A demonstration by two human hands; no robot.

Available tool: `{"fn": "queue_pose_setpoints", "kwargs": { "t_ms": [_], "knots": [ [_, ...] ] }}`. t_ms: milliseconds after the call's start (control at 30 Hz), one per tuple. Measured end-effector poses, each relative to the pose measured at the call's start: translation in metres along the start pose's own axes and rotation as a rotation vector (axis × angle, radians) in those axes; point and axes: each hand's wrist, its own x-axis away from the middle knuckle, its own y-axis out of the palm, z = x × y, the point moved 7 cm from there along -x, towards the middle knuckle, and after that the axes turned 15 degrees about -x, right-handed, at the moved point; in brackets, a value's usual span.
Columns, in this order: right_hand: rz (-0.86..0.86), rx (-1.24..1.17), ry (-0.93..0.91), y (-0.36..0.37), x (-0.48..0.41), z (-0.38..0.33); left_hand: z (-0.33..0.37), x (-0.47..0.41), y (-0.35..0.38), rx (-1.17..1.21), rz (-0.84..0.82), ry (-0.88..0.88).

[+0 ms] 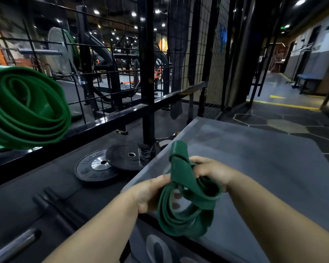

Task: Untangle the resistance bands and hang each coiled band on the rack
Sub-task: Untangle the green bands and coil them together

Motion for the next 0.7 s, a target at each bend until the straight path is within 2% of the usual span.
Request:
{"fn": "queue_pose_setpoints", "kwargs": {
  "t_ms": [100,167,400,567,700],
  "knots": [
    [-0.016,0.021,-0.012,0.007,-0.003,0.0,-0.007,0.0,-0.008,0.073,0.061,0.037],
    [-0.022,0.038,-0.027,0.012,-0.005,-0.001,-0.009,0.001,-0.011,0.107,0.142,0.02],
    [-0.062,-0.056,-0.109,0.02,-0.005,-0.008,-0.012,0.006,-0.008,0.162,0.246,-0.073],
    [0.024,-0.081,-0.207,0.022,-0.003,-0.013,-0.012,0.006,-0.01,0.355,0.332,-0.025],
    [0.188,-0.158,-0.302,0.008,0.0,-0.021,0.0,-0.002,-0.009,0.407,0.366,0.05]
  ]
}}
